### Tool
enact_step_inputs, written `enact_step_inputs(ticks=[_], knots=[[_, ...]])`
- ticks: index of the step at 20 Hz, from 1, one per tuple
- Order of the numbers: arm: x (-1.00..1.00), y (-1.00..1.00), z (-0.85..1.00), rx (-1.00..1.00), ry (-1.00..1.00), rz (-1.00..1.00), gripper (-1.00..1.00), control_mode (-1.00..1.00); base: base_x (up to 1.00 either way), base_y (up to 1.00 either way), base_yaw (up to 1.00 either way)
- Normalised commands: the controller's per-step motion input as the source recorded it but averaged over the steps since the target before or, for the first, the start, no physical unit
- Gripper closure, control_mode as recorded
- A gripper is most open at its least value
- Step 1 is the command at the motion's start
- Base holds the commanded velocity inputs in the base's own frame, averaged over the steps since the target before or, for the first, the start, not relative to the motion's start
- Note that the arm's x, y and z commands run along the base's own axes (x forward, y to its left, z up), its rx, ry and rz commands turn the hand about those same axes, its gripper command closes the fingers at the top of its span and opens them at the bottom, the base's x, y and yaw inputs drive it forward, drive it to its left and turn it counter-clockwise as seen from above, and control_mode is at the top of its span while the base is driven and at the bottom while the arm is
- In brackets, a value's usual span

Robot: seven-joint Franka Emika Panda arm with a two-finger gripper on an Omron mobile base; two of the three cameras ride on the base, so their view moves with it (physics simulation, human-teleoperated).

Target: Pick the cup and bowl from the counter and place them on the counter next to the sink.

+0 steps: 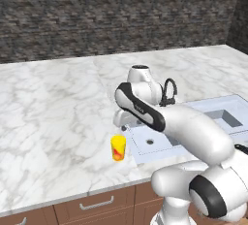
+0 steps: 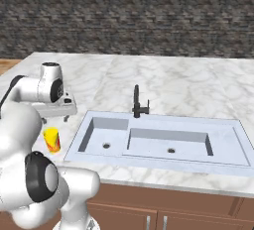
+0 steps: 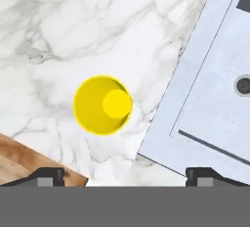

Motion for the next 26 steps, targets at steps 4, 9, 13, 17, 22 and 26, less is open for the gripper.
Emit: enact_step_inputs(ticks=[4, 9, 13, 17, 22, 26], knots=[[-0.62, -0.84, 0.20, 0.04, 0.00, -0.10, -1.00, -1.00, 0.00, 0.00, 0.00], [-0.79, -0.65, 0.18, 0.03, -0.02, -0.05, -1.00, -1.00, 0.00, 0.00, 0.00], [-0.80, -0.19, 0.09, 0.03, -0.05, -0.01, -1.00, -1.00, 0.00, 0.00, 0.00], [0.00, 0.00, 0.00, 0.00, 0.00, 0.00, -1.00, -1.00, 0.00, 0.00, 0.00], [0.00, 0.00, 0.00, 0.00, 0.00, 0.00, -1.00, -1.00, 0.00, 0.00, 0.00], [0.00, 0.00, 0.00, 0.00, 0.00, 0.00, -1.00, 1.00, 0.00, 0.00, 0.00]])
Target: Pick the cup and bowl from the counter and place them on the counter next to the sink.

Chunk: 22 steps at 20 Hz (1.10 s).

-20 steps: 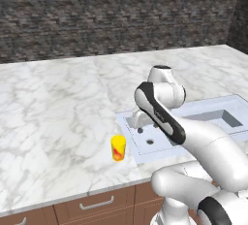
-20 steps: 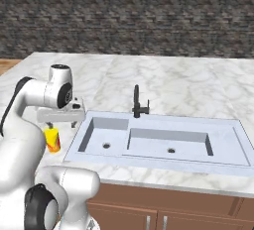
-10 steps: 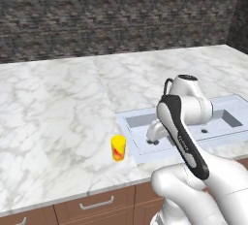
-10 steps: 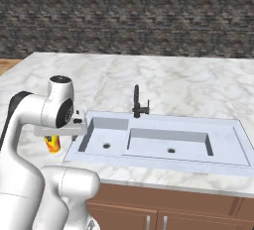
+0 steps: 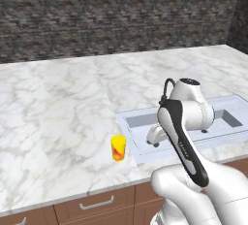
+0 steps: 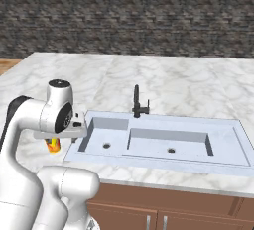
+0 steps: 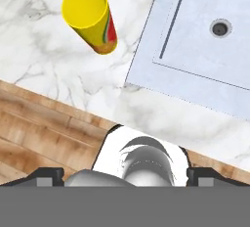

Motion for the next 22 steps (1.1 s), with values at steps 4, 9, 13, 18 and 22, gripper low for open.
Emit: enact_step_inputs(ticks=[4, 9, 13, 18, 22], knots=[[0.00, 0.00, 0.00, 0.00, 0.00, 0.00, -1.00, 1.00, -0.73, 0.03, 0.00], [0.00, 0.00, 0.00, 0.00, 0.00, 0.00, -1.00, 1.00, -0.97, 0.00, -0.01], [0.00, 0.00, 0.00, 0.00, 0.00, 0.00, -1.00, 1.00, -0.28, -0.07, 0.19], [0.00, 0.00, 0.00, 0.00, 0.00, 0.00, -1.00, 1.00, -0.35, -0.11, 0.91], [0.00, 0.00, 0.00, 0.00, 0.00, 0.00, -1.00, 1.00, -0.09, 0.00, 1.00]])
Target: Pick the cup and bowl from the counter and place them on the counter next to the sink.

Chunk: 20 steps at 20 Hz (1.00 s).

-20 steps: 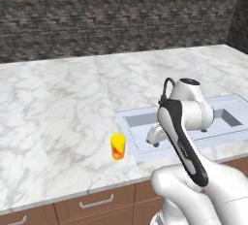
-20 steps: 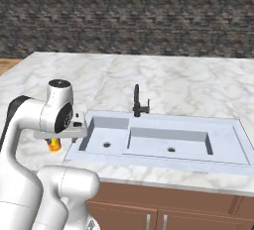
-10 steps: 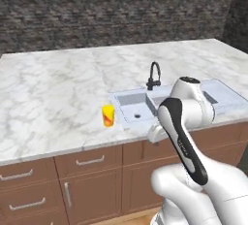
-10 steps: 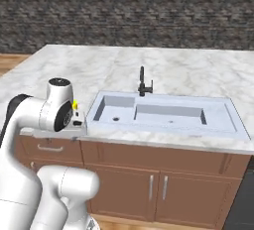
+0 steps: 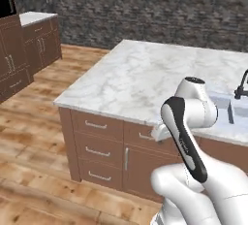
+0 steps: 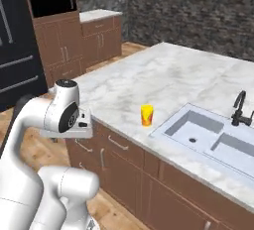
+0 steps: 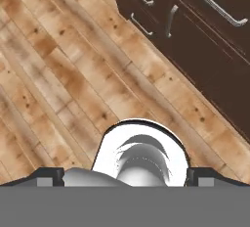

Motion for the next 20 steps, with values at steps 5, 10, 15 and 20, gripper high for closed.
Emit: enact_step_inputs(ticks=[5, 10, 15, 20], knots=[[0.00, 0.00, 0.00, 0.00, 0.00, 0.00, -1.00, 1.00, -0.07, 0.00, 1.00], [0.00, 0.00, 0.00, 0.00, 0.00, 0.00, -1.00, 1.00, -0.08, 0.00, 1.00], [0.00, 0.00, 0.00, 0.00, 0.00, 0.00, -1.00, 1.00, -0.02, 0.00, 1.00], [0.00, 0.00, 0.00, 0.00, 0.00, 0.00, -1.00, 1.00, -0.02, 0.00, 1.00]])
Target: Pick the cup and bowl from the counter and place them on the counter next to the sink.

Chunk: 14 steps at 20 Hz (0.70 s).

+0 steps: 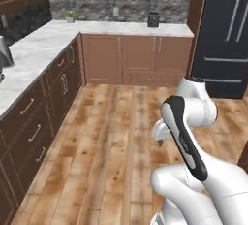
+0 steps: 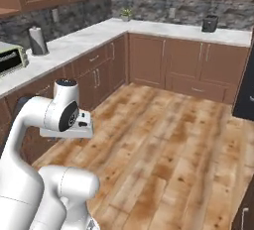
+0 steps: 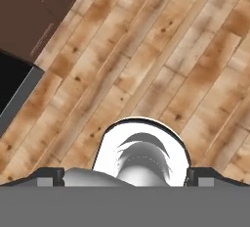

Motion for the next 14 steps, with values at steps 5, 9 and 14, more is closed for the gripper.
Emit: enact_step_inputs(ticks=[5, 9, 14], knots=[[0.00, 0.00, 0.00, 0.00, 0.00, 0.00, -1.00, 1.00, -0.07, 0.00, 1.00], [0.00, 0.00, 0.00, 0.00, 0.00, 0.00, -1.00, 1.00, -0.08, 0.00, 1.00], [0.00, 0.00, 0.00, 0.00, 0.00, 0.00, -1.00, 1.00, -0.05, 0.00, 1.00]])
